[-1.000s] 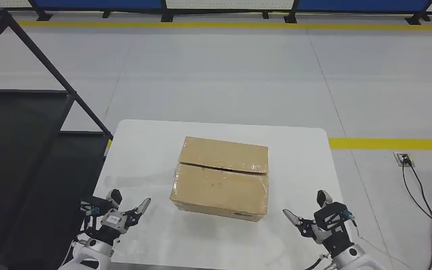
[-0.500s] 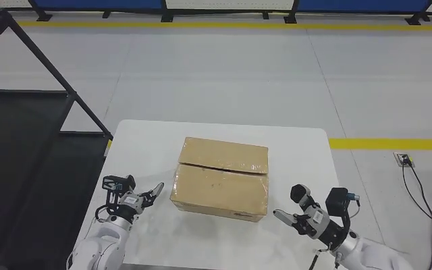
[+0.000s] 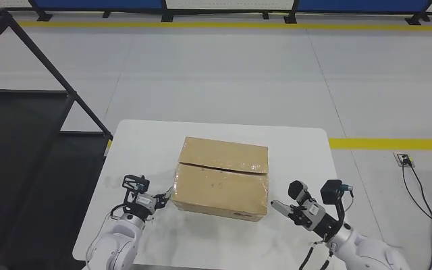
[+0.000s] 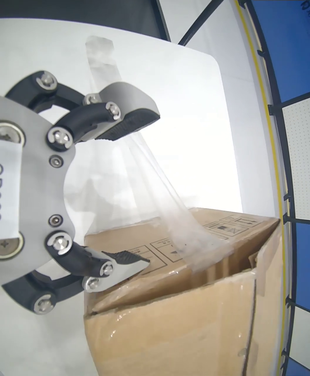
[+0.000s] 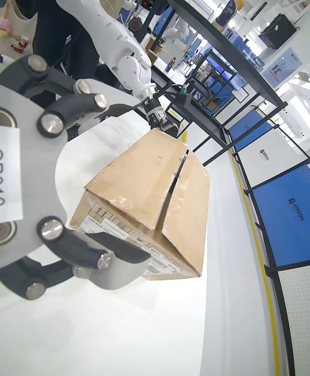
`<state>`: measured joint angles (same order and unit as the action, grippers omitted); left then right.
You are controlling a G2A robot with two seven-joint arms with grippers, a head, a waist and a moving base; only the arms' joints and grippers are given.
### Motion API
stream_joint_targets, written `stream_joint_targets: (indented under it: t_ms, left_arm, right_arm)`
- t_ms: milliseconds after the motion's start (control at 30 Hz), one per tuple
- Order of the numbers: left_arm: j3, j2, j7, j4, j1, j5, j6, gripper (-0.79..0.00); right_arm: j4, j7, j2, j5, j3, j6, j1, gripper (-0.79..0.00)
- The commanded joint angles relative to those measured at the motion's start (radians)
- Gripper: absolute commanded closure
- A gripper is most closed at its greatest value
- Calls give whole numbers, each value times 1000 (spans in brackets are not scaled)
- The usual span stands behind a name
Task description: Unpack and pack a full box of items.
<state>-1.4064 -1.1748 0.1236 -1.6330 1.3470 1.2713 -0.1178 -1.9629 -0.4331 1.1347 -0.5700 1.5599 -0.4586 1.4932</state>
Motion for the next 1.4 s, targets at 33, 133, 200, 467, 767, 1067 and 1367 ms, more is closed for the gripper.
stream_joint_targets:
  t_ms: [33, 133, 200, 467, 767, 1067, 1367]
  left_arm:
    - [12, -2, -9, 10, -5, 6, -6, -785]
    - [15, -4, -14, 14, -5, -8, -16, -785]
    - [15, -4, -16, 15, -7, -10, -20, -785]
    - [26, -6, -27, 8, 4, -3, -43, -785]
    - [37, -8, -39, -6, 25, 9, -48, -785]
    - [-34, -7, -100, -60, 66, -57, -18, -785]
    - [-108, -5, -136, -76, 100, -169, -36, -785]
  right_arm:
    - [6, -6, -1, 4, -4, 3, -6, -785]
    - [12, -12, -3, 11, -4, 4, -11, -785]
    - [14, -18, -4, 16, -1, 6, -18, -785]
    - [17, -69, -10, 25, 9, 9, -37, -785]
    - [15, -66, -10, 26, 7, 9, -36, -785]
    - [130, -202, -16, 216, -4, 47, -153, -785]
    - [441, -548, -31, 556, -43, -47, -407, -785]
